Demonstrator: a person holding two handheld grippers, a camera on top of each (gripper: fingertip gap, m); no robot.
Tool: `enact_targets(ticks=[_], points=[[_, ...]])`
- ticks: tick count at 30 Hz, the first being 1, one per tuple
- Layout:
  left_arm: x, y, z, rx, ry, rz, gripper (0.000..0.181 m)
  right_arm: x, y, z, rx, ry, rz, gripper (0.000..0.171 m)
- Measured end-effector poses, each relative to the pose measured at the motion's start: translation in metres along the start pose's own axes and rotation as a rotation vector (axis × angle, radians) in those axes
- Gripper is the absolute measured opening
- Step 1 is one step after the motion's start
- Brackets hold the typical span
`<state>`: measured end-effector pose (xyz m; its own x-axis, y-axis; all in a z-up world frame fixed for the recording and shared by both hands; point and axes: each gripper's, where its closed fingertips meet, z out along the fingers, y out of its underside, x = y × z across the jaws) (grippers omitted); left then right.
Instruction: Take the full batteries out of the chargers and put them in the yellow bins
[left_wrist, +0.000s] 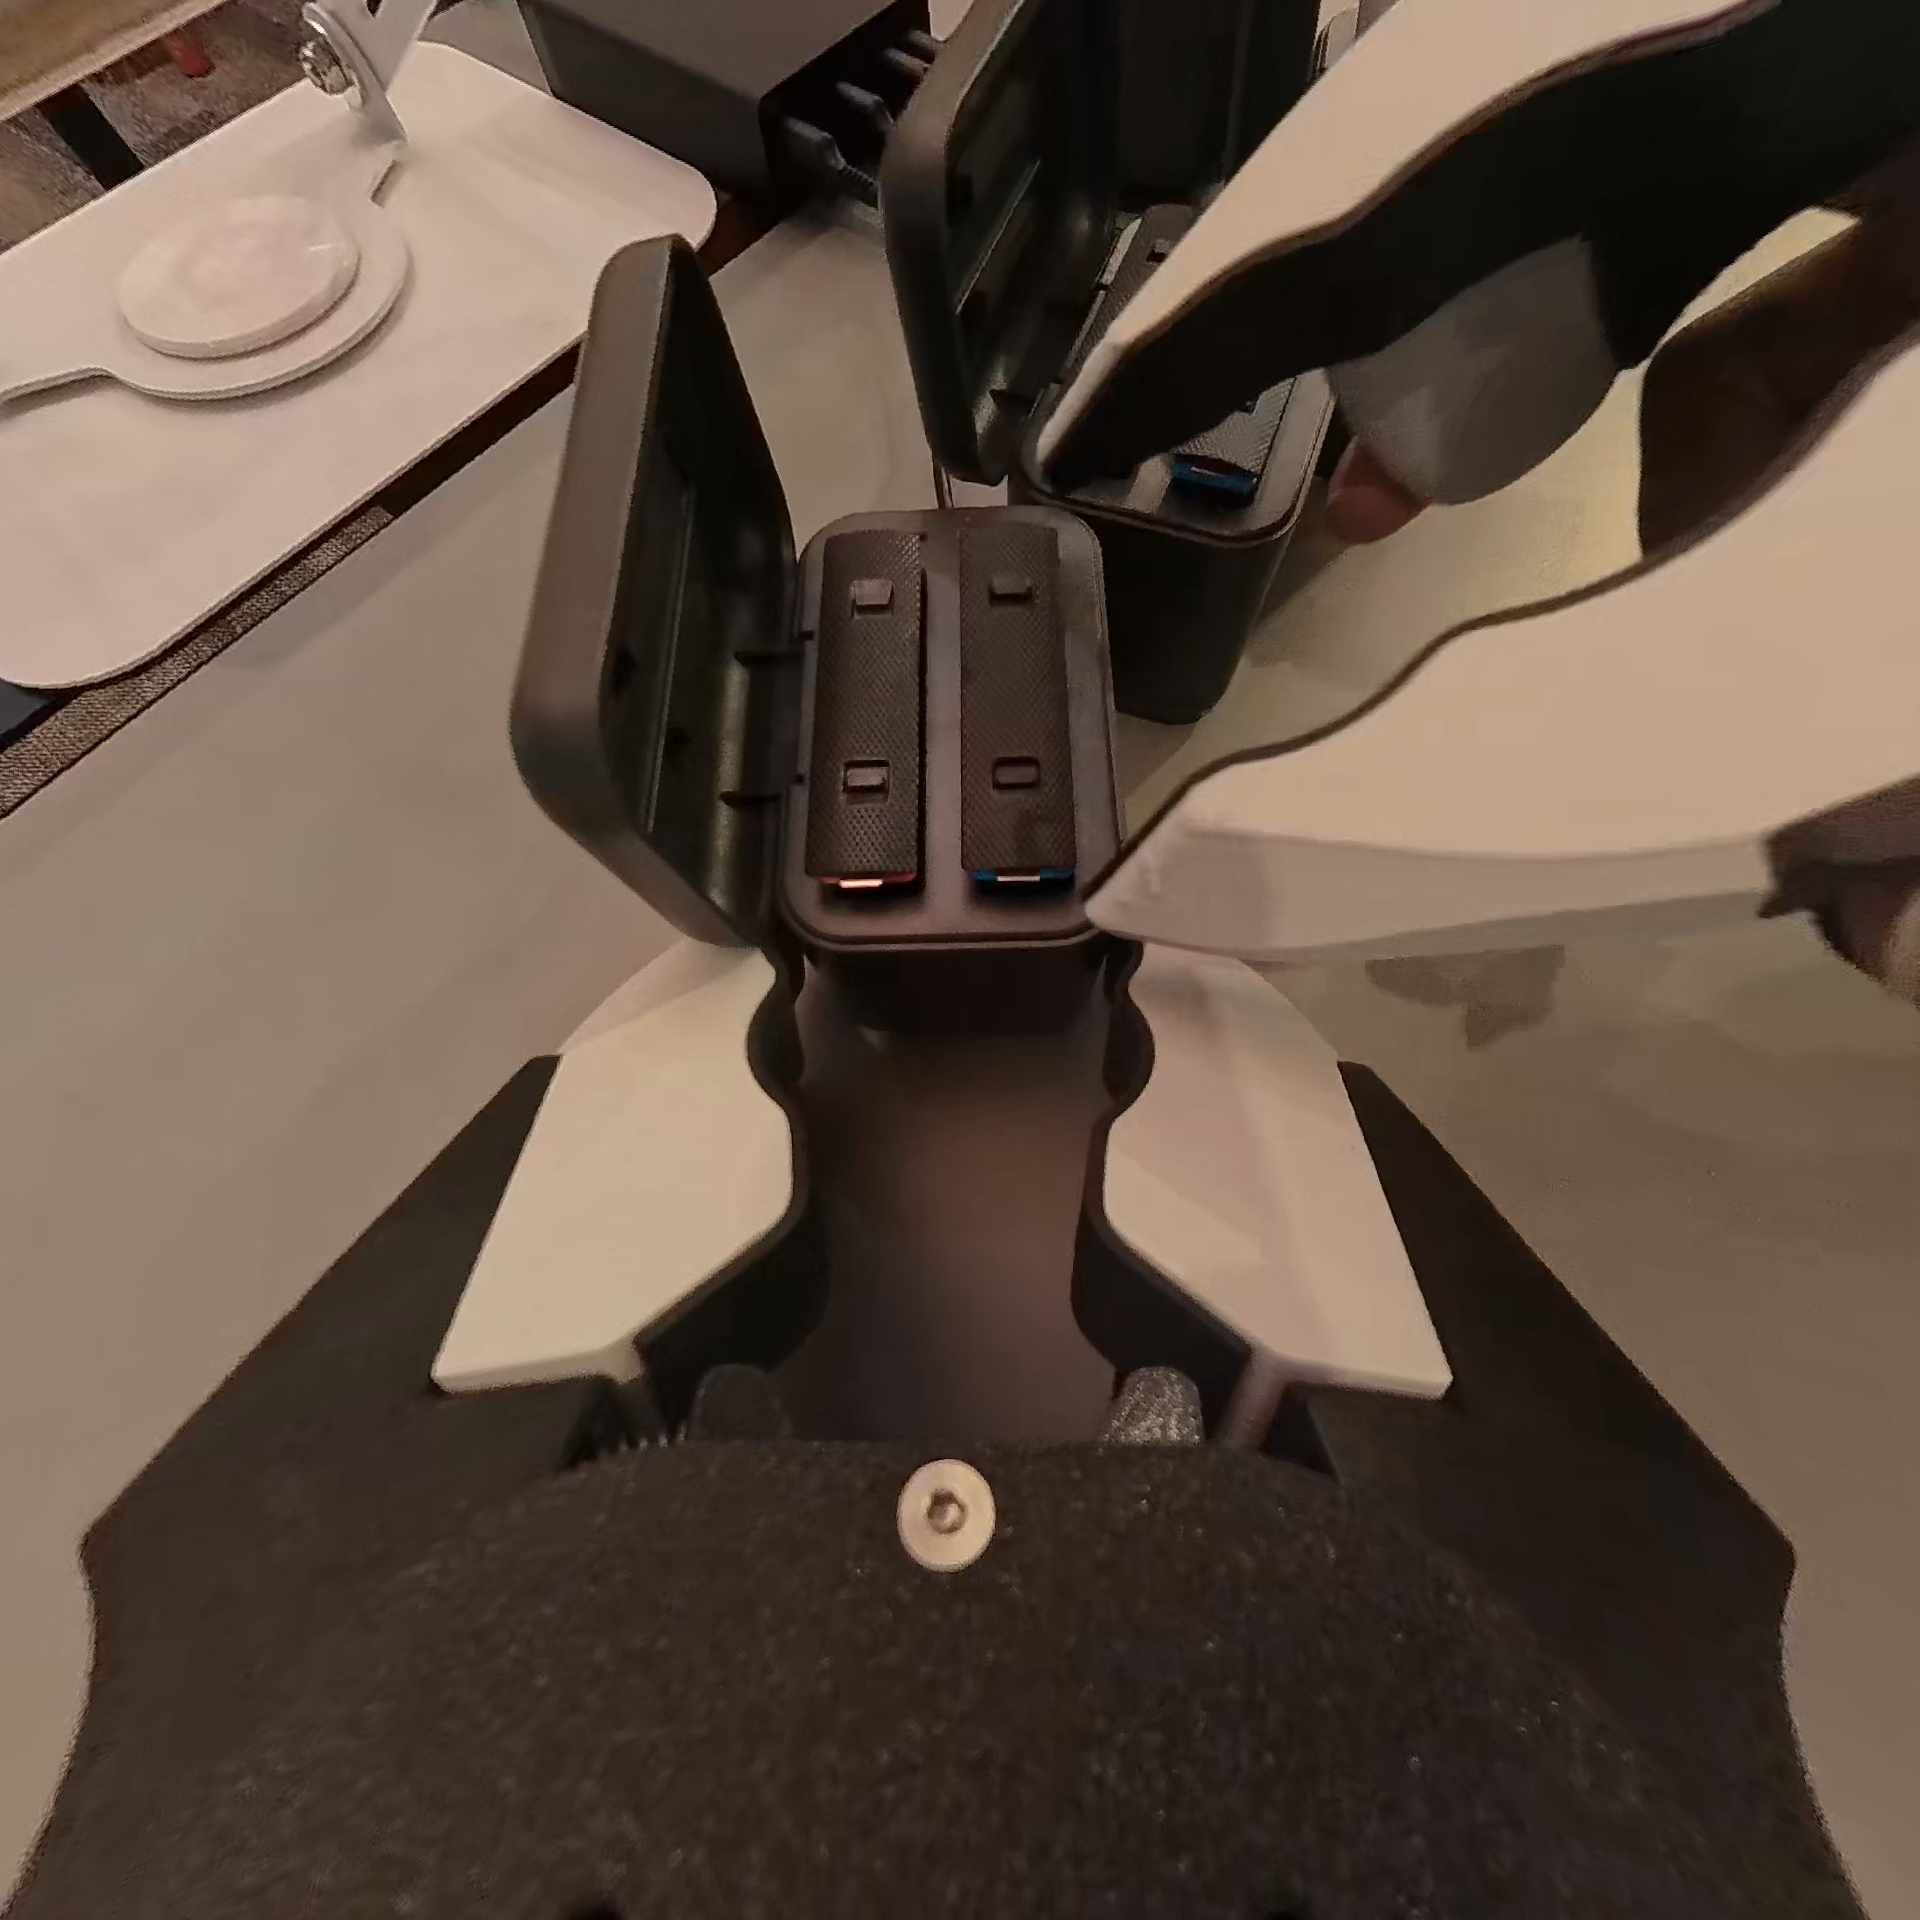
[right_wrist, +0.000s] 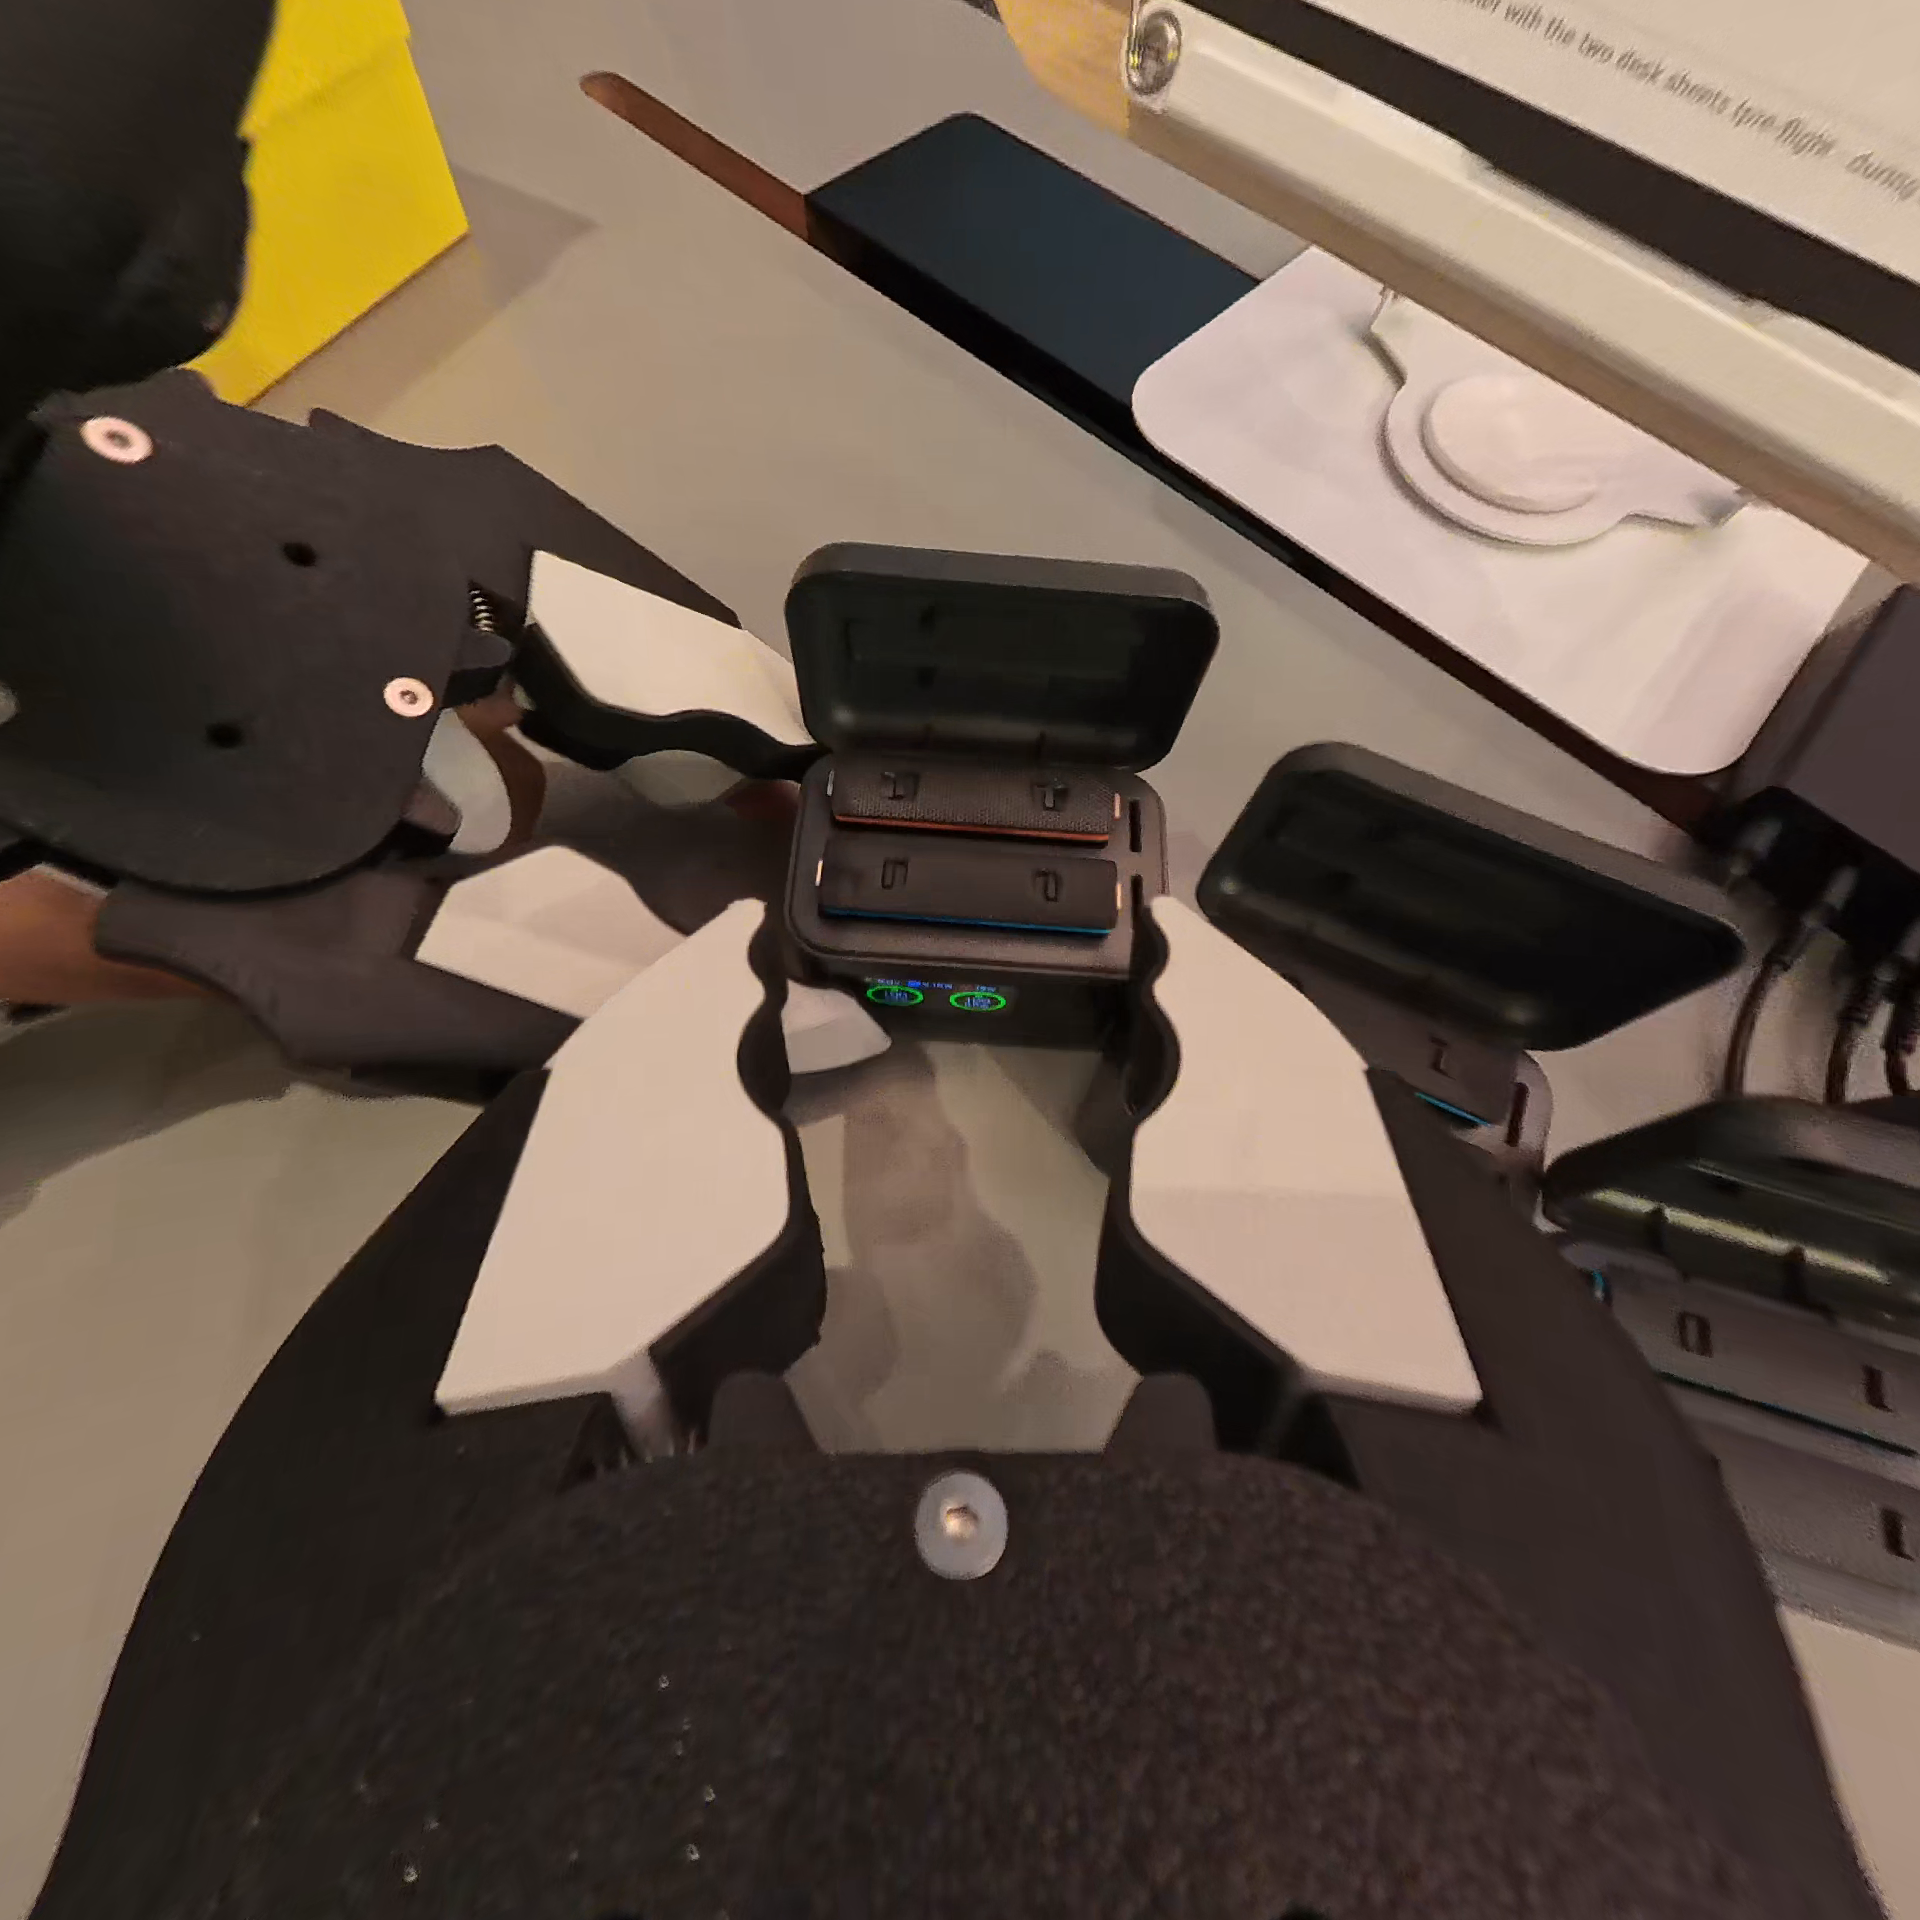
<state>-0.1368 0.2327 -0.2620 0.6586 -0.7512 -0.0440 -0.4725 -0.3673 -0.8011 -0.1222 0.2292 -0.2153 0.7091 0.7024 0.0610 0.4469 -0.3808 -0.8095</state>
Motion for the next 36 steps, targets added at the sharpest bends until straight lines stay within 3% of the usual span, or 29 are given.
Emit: enact_targets(ticks=[10,36], points=[[-0.001,0.001,0.001,-0.006,0.012,-0.024,0.056,0.003,0.001,0.014,-0.156,0.002,0.03,0.059],[-0.002,-0.003,0.0,0.021,0.033,-0.052,0.056,0.005,-0.003,0.014,-0.071,-0.015,0.084,0.057]])
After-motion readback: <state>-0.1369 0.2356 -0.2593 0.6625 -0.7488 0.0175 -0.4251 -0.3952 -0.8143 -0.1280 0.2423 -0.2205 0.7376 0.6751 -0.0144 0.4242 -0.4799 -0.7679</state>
